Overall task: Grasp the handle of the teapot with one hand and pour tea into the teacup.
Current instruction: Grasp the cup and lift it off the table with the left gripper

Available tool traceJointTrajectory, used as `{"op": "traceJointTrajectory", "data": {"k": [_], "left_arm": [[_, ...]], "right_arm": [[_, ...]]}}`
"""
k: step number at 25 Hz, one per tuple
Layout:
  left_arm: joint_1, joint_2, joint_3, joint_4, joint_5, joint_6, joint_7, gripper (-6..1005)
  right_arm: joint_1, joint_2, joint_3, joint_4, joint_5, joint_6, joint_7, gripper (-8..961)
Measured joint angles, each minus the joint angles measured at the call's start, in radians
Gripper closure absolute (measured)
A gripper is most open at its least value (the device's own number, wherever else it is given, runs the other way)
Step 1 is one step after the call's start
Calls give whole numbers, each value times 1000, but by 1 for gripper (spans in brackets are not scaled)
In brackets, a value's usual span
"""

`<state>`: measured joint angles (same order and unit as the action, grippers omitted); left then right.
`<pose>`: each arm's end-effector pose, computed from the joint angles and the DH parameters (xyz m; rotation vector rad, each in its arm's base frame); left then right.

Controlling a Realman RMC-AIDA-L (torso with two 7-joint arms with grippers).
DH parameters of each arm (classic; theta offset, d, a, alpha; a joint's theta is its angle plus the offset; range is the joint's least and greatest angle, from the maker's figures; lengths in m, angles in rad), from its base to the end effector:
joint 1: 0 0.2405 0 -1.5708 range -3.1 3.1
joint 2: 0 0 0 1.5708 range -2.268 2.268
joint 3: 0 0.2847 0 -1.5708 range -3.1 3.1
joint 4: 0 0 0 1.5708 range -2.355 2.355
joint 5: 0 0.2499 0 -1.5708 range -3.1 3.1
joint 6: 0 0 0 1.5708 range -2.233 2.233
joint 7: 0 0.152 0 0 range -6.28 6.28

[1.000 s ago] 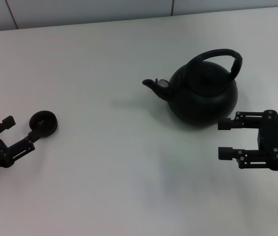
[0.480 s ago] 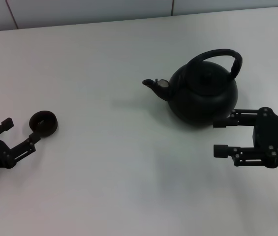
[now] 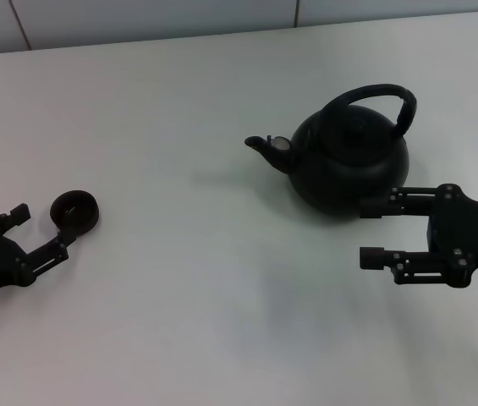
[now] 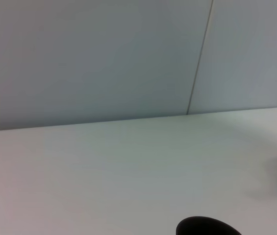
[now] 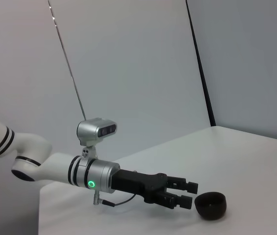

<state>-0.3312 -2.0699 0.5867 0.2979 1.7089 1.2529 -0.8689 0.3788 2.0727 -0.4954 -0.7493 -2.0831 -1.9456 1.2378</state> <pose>-0.4162 0.3090 -0.0542 -2.2321 -0.7386 -0.6251 0.3376 0.2928 0.0239 -2.7910 0.4928 0.8861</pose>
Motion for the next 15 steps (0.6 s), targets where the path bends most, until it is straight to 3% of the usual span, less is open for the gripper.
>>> {"op": "traceJointTrajectory", "data": {"k": [15], "left_arm": [[-30, -1, 2, -17, 2, -17, 1, 174]], "right_arm": [[-5, 3, 0, 1, 0, 0, 2, 271]]}}
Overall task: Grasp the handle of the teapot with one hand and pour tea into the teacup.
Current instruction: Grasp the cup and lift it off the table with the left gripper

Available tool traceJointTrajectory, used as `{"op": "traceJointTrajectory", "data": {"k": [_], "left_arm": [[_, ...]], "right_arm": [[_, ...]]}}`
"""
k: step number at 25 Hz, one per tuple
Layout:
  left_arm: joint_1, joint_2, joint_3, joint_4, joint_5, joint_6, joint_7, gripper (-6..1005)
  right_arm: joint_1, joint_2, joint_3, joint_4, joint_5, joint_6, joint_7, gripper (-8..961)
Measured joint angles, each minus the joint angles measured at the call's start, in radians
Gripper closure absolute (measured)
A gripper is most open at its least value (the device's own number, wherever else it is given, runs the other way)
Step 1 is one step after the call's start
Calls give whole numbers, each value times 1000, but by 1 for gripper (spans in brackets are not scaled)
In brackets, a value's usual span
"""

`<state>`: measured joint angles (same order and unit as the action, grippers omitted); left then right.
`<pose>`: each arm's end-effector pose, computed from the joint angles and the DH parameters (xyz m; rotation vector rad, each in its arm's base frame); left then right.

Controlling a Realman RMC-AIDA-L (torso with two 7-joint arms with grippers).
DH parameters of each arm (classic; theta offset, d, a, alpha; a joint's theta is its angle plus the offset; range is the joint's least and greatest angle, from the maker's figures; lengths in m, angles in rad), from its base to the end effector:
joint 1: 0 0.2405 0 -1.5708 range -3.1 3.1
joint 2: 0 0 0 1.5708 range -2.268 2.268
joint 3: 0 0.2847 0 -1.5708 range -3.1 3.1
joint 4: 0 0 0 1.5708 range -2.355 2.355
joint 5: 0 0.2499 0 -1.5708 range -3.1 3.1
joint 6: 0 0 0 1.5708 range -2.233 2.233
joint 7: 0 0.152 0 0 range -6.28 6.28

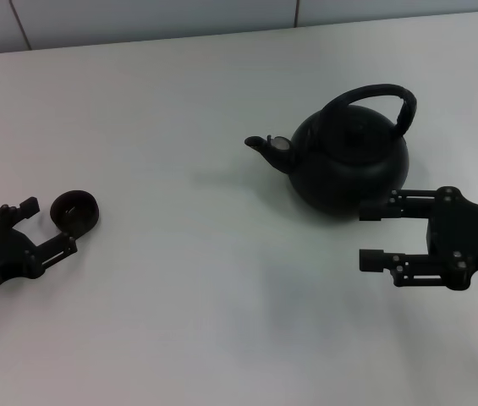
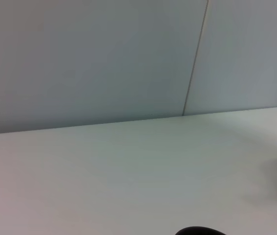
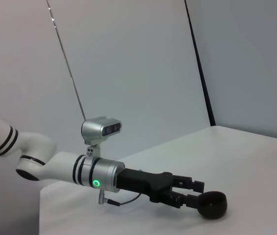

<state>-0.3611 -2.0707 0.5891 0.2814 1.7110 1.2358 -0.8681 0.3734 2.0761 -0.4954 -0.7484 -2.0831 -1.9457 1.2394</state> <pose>-0.4090 0.3188 -0.0593 -2.2473 -0.7311 -0.6269 0.3385 0.2907 0.0223 -2.7886 0.5044 0.8908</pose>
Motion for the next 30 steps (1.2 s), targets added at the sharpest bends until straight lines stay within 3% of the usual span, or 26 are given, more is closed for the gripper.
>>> {"op": "traceJointTrajectory", "data": {"k": [30], "left_arm": [[-27, -1, 23, -22, 2, -55, 0, 187]], "right_arm": [[7, -1, 0, 12, 1, -5, 0, 271]]}}
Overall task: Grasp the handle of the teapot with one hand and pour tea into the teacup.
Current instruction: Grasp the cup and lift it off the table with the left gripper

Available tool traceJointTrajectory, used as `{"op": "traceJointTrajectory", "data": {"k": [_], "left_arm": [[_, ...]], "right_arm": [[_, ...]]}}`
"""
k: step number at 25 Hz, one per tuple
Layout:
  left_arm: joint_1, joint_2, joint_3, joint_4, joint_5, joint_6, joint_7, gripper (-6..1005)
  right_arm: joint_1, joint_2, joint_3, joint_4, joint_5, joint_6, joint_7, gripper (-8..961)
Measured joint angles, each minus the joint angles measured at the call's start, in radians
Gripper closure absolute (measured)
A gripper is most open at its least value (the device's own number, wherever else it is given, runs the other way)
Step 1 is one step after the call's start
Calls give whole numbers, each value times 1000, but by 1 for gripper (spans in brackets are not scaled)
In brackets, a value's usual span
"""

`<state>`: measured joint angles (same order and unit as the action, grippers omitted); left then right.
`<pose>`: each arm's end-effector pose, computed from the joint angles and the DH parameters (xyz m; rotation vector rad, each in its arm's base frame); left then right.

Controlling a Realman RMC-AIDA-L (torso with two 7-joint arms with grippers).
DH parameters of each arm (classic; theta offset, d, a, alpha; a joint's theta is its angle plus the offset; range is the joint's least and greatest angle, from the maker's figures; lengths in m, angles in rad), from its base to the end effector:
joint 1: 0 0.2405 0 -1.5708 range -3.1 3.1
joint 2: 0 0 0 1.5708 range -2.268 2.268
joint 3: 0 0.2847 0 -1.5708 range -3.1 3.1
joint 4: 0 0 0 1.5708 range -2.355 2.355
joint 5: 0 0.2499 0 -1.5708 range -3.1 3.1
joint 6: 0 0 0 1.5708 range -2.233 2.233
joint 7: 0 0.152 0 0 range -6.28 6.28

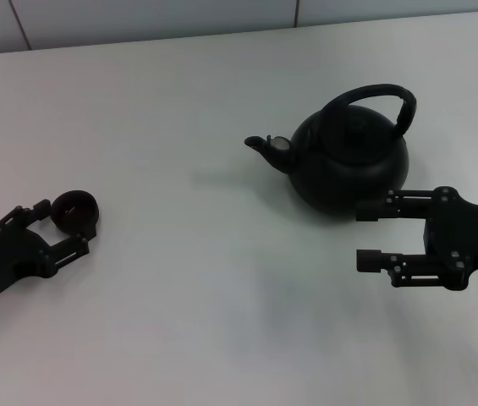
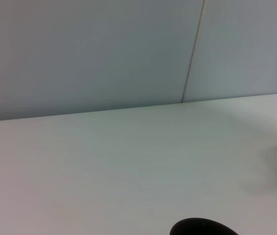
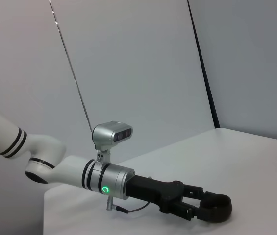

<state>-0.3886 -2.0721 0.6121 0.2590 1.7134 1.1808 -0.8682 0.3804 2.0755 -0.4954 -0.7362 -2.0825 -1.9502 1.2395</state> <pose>-0.4066 0.3265 -0.0691 -2.2687 -0.7435 -0.5817 0.3364 0.2915 0.0204 -2.7951 0.5051 0.9079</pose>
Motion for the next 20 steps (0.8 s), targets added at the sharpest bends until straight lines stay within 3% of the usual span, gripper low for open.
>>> {"op": "traceJointTrajectory", "data": {"k": [6, 17, 20], "left_arm": [[-14, 0, 28, -12, -2, 0, -2, 190], [-20, 0, 29, -12, -7, 5, 0, 331], [-30, -1, 29, -14, -8, 15, -5, 329]], "right_arm": [[0, -1, 0, -5, 1, 2, 0, 270], [1, -5, 2, -9, 1, 5, 0, 269], [2, -6, 2, -9, 1, 5, 0, 269]]}}
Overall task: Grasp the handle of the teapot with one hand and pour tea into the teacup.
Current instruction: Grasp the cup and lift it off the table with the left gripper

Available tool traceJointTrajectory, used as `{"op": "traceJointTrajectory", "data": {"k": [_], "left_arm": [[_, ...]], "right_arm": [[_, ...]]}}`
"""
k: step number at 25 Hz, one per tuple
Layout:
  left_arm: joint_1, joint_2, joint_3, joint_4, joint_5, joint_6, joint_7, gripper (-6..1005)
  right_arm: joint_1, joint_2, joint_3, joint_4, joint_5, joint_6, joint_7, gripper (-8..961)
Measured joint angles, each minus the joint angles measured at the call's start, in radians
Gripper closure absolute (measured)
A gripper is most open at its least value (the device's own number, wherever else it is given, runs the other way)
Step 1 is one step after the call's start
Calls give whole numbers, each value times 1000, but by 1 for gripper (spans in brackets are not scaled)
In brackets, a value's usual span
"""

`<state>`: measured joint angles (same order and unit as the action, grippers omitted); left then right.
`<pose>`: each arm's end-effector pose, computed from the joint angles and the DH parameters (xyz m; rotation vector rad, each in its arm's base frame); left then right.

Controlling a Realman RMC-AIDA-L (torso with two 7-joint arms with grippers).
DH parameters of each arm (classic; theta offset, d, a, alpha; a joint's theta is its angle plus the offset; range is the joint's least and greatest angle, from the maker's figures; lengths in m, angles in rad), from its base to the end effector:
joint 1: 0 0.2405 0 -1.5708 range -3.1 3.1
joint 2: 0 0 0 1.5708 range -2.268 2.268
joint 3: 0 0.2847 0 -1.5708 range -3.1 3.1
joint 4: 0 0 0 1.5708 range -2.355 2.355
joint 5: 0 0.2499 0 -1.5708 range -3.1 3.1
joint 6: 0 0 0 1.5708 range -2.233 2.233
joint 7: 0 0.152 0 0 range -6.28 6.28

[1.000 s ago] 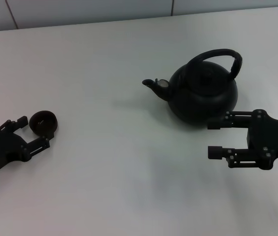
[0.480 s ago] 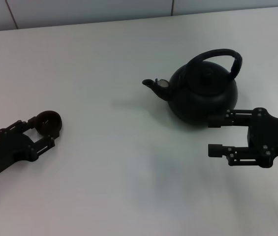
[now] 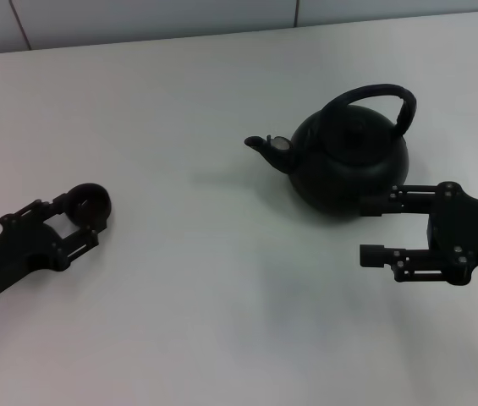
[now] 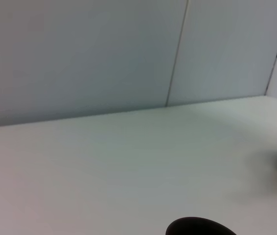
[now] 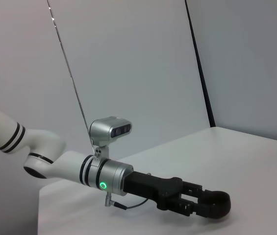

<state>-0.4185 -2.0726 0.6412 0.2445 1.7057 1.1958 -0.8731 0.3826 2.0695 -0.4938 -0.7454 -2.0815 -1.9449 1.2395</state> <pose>-0.3928 0.3340 -0.0758 -2.3137 -0.7187 -0.6141 0.3373 0.2943 0.0249 -2.7895 0.4925 0.8882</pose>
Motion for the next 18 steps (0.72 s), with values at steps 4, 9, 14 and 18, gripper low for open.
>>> {"op": "traceJointTrajectory", "data": {"k": [4, 9, 14, 18], "left_arm": [[-27, -1, 0, -22, 0, 29, -3, 329], [-78, -3, 4, -69, 5, 63, 4, 330], [-105, -6, 15, -108, 7, 64, 10, 330], [-112, -6, 15, -124, 7, 64, 21, 330]], "right_arm": [[2, 0, 0, 0, 0, 0, 0, 269], [3, 1, 0, 0, 0, 0, 0, 269], [4, 2, 0, 0, 0, 0, 0, 268], [4, 3, 0, 2, 0, 0, 0, 268]]}}
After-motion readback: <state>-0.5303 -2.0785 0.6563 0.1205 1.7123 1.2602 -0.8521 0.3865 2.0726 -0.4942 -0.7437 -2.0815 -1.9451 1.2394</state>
